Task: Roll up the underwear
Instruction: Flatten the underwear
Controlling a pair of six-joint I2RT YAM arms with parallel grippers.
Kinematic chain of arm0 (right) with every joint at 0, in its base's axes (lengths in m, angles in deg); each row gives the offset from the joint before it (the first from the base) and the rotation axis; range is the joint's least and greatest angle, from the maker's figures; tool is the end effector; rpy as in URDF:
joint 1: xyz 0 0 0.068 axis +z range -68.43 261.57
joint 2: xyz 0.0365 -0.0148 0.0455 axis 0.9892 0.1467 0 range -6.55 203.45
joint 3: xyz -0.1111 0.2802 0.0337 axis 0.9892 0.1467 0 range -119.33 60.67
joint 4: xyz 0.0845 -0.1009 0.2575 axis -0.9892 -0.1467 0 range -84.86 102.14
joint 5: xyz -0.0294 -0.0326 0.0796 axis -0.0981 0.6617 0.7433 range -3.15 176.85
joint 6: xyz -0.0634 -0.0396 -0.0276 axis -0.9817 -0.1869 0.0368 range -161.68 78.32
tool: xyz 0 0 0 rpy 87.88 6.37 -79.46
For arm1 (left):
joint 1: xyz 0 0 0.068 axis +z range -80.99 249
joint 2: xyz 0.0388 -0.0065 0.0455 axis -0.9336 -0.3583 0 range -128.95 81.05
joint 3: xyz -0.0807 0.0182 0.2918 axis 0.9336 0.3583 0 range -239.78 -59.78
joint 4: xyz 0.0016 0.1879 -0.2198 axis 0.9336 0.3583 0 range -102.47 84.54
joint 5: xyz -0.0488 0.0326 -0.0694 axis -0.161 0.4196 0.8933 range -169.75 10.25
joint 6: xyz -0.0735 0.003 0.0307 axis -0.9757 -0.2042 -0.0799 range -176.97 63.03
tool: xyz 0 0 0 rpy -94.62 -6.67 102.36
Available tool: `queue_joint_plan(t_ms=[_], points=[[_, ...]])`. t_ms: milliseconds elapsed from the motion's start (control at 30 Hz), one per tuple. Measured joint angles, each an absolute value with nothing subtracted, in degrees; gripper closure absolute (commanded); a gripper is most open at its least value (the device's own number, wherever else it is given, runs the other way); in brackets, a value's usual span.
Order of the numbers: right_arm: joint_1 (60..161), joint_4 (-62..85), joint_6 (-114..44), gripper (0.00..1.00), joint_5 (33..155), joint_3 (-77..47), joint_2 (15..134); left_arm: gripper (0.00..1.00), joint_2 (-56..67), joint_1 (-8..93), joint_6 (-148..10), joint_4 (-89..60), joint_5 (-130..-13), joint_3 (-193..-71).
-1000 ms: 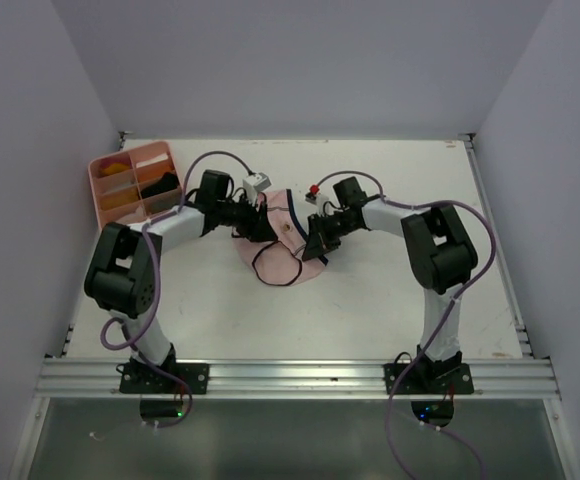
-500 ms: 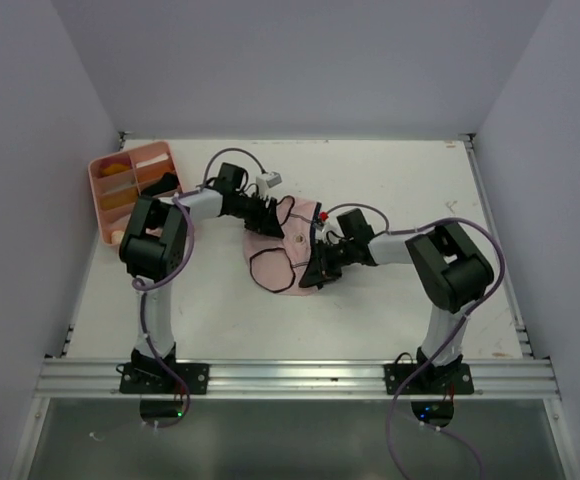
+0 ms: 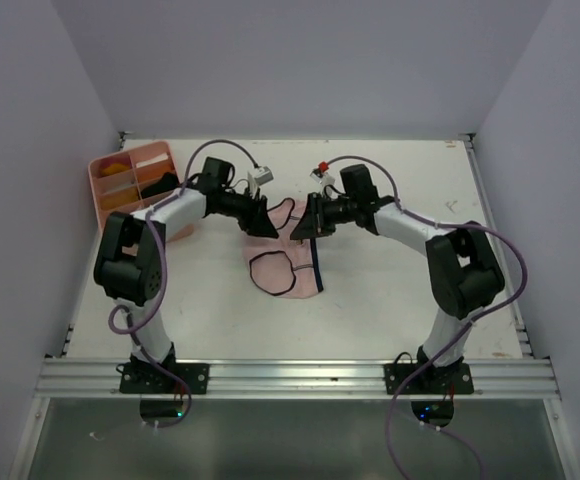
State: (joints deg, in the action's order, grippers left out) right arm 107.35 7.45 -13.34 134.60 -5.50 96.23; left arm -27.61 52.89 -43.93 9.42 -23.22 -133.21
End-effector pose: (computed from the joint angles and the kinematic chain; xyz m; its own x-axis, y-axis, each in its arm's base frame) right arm 0.3666 0.2336 0.2068 -0.8996 -0.0801 -0.4294 -0.4161 0.4562 0.7866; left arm 0.4010 -0.1754 0.1901 -0.6532 0.3182 -0.6870 0.7551 0.3411 -0.5599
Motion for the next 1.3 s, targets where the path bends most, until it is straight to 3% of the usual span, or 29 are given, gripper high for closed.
queue_joint_plan(t_ms=[400, 667, 867, 1133, 1300], points=[[106.8, 11.6, -13.1, 0.78, 135.6, -5.8, 111.7, 0.49, -32.5, 57.0, -48.5, 5.5, -20.6, -123.2], [104.8, 17.7, -8.7, 0.74, 138.7, 2.6, 110.6, 0.5, -37.1, 58.2, -48.9, 4.6, -13.6, -124.6], [104.2, 12.7, -10.9, 0.7, 139.0, 2.9, 107.8, 0.49, -36.0, 58.2, -44.9, 7.8, -12.7, -124.5], [103.5, -5.9, -25.1, 0.69, 140.1, -10.8, 98.0, 0.47, -13.3, 56.3, -26.5, 14.6, -25.6, -120.5], [103.2, -8.5, -28.7, 0.7, 140.5, -17.9, 99.6, 0.47, 0.5, 43.6, -16.8, 10.5, -38.9, -113.2]])
